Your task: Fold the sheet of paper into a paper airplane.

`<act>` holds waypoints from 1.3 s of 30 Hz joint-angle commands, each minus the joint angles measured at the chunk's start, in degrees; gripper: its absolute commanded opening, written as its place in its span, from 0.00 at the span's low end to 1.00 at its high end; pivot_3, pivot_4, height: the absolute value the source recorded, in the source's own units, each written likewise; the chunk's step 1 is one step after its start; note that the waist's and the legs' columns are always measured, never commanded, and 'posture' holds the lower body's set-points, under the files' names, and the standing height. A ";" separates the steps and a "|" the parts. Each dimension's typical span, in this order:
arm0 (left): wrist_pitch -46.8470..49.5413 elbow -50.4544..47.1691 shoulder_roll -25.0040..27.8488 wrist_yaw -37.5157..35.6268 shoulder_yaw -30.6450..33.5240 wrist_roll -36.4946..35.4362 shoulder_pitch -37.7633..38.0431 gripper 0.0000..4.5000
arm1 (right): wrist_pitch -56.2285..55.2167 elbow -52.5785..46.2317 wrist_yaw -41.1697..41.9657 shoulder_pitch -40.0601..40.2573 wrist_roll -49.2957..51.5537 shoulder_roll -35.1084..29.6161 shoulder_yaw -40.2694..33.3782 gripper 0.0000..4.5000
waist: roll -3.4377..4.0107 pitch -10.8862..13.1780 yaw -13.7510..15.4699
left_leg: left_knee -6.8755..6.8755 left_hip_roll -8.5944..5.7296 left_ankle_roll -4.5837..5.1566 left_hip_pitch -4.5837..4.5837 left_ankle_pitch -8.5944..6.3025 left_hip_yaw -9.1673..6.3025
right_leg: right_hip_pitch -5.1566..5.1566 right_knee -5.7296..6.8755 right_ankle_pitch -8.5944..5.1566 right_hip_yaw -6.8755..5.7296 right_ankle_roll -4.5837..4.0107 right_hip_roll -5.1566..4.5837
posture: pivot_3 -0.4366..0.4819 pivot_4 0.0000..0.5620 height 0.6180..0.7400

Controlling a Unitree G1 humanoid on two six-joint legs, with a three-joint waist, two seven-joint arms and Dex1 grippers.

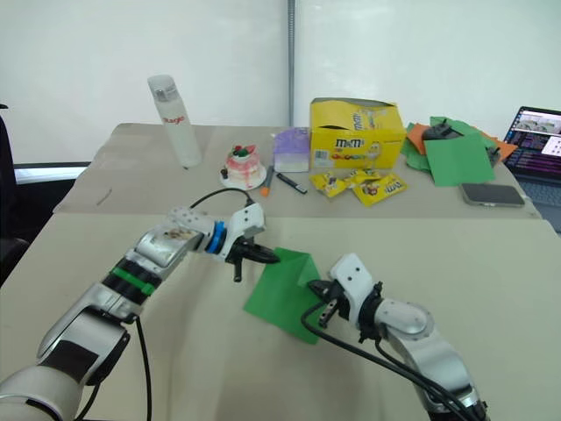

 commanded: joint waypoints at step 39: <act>-35.50 -0.37 -5.51 12.47 -2.24 27.69 -0.33 0.00 | -1.61 3.67 -1.16 0.48 3.10 1.80 -2.79 0.00 | 0.01 -0.01 0.42 | 0.10 0.14 0.03 -0.10 -0.01 -0.11 | 0.00 0.09 -0.02 0.73 0.06 0.55 | 0.48 0.27 0.98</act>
